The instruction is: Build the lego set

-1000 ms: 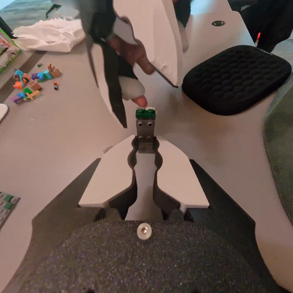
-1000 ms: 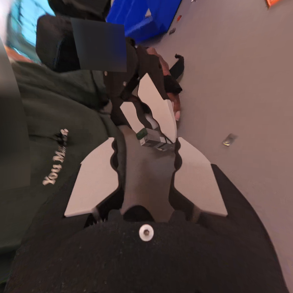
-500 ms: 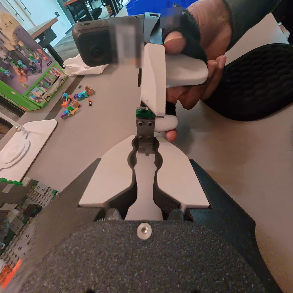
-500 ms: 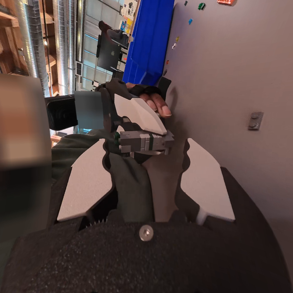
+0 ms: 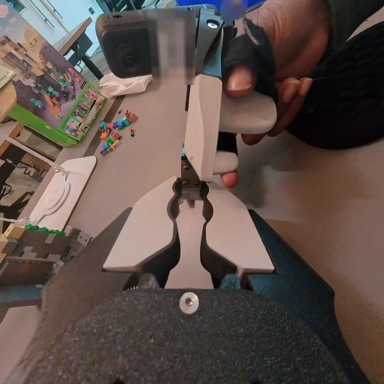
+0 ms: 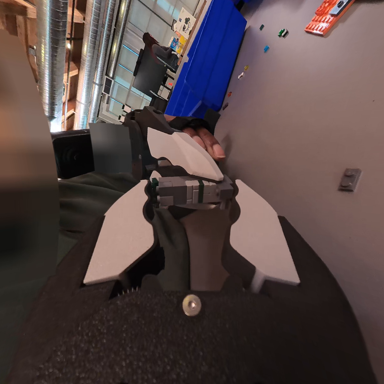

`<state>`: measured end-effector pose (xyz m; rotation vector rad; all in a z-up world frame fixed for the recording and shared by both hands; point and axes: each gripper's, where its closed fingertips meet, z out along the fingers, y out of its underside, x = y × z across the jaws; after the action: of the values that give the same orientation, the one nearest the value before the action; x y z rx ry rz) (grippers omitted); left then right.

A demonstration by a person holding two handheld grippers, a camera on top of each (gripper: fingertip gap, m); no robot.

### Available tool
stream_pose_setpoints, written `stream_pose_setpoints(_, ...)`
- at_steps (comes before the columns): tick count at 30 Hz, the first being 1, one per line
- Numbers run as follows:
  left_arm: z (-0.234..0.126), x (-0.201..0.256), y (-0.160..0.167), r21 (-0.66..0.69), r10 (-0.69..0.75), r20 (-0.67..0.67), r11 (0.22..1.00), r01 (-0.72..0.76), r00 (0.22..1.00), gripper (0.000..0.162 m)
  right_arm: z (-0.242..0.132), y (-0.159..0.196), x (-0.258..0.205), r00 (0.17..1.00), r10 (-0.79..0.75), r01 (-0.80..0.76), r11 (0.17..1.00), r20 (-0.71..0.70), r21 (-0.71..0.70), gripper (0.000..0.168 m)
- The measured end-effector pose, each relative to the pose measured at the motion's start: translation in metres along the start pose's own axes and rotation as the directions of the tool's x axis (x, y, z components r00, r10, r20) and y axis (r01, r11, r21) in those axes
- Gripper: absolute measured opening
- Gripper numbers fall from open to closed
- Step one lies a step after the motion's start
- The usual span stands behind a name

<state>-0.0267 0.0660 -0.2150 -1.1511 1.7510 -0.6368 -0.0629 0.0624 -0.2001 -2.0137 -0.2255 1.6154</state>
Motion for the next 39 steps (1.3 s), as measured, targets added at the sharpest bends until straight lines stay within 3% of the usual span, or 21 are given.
stream_pose_setpoints(11,0.000,0.000,-0.002,-0.044,0.039,0.046,0.998,-0.037,0.998,0.018,0.000,0.000,0.000,0.995,-0.091,0.094,0.995,-0.048,0.044,0.071)
stream_pose_setpoints(21,-0.004,-0.001,-0.015,0.040,0.094,0.056,0.995,-0.096,0.994,0.019,-0.005,-0.002,-0.011,0.991,-0.126,0.128,0.990,-0.035,0.058,0.071)
stream_pose_setpoints(24,-0.004,0.002,-0.014,0.084,-0.042,-0.041,0.995,0.046,0.998,0.019,-0.011,-0.008,-0.014,0.987,-0.159,0.161,0.985,-0.025,0.069,0.082)
stream_pose_setpoints(27,-0.006,-0.003,-0.010,0.108,-0.174,-0.124,0.976,0.188,0.977,0.019,-0.028,-0.018,-0.012,0.966,-0.252,0.255,0.966,-0.058,0.046,0.081)
stream_pose_setpoints(30,-0.006,-0.011,0.002,0.086,-0.267,-0.171,0.955,0.284,0.948,0.018,-0.045,-0.023,0.015,0.861,-0.462,0.441,0.887,-0.214,-0.139,0.064)
stream_pose_setpoints(33,-0.004,-0.016,0.013,0.062,-0.352,-0.218,0.926,0.372,0.910,0.018,-0.053,-0.027,0.052,0.671,-0.673,0.557,0.735,-0.312,-0.387,0.052)
stream_pose_setpoints(39,-0.001,-0.015,0.033,0.020,-0.406,-0.270,0.904,0.427,0.873,0.018,-0.036,-0.020,0.091,0.488,-0.867,0.624,0.428,-0.102,-0.654,0.037)
